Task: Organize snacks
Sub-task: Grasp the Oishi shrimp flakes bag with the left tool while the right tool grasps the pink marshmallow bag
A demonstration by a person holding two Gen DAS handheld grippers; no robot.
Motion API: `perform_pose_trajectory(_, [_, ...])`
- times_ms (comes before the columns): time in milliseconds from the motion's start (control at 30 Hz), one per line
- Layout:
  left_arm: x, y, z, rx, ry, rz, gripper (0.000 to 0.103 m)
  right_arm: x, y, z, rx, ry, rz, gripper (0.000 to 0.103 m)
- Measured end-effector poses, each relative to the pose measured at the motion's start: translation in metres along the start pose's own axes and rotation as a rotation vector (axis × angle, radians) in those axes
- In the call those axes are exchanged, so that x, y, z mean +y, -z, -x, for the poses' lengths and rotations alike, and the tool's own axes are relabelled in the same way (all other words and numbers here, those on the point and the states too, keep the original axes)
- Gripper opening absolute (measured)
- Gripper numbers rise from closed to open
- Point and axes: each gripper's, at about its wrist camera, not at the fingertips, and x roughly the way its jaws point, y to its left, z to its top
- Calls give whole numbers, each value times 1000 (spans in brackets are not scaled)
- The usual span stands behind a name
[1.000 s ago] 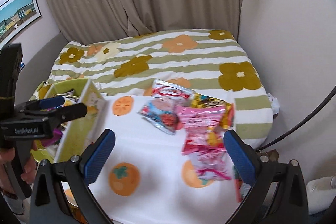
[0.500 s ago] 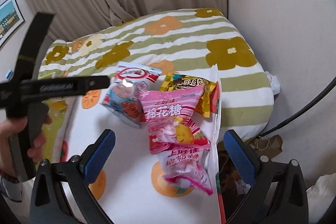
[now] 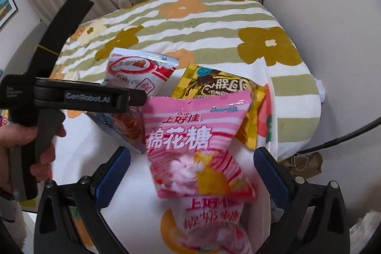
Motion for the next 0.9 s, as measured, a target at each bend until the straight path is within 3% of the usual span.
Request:
perform_pose_trajectory(100, [4,0,-2,8,43,11,88,1,-3,-8,12,-1,6,103])
perform_pose_trajectory(367, [9,-1,6,-16,60,6,67,11,-6,-27,40,-6,13,103])
perform_pose_trajectory(733, [23,8,18,-25,26,23,64,15,0,-37,61,41,19,102])
perform_pose_trajectory(800, [26,11,20,-28,21,24,64,14,1,-38,62,45,19,98])
perform_pose_trajectory(867, [27,14,23,-32,13,24,64,14,1,-40,61,50,29,84])
perform_pose_trajectory(900, [28,15,24,-35,10,25,64,13,2,-40,63,46,34,83])
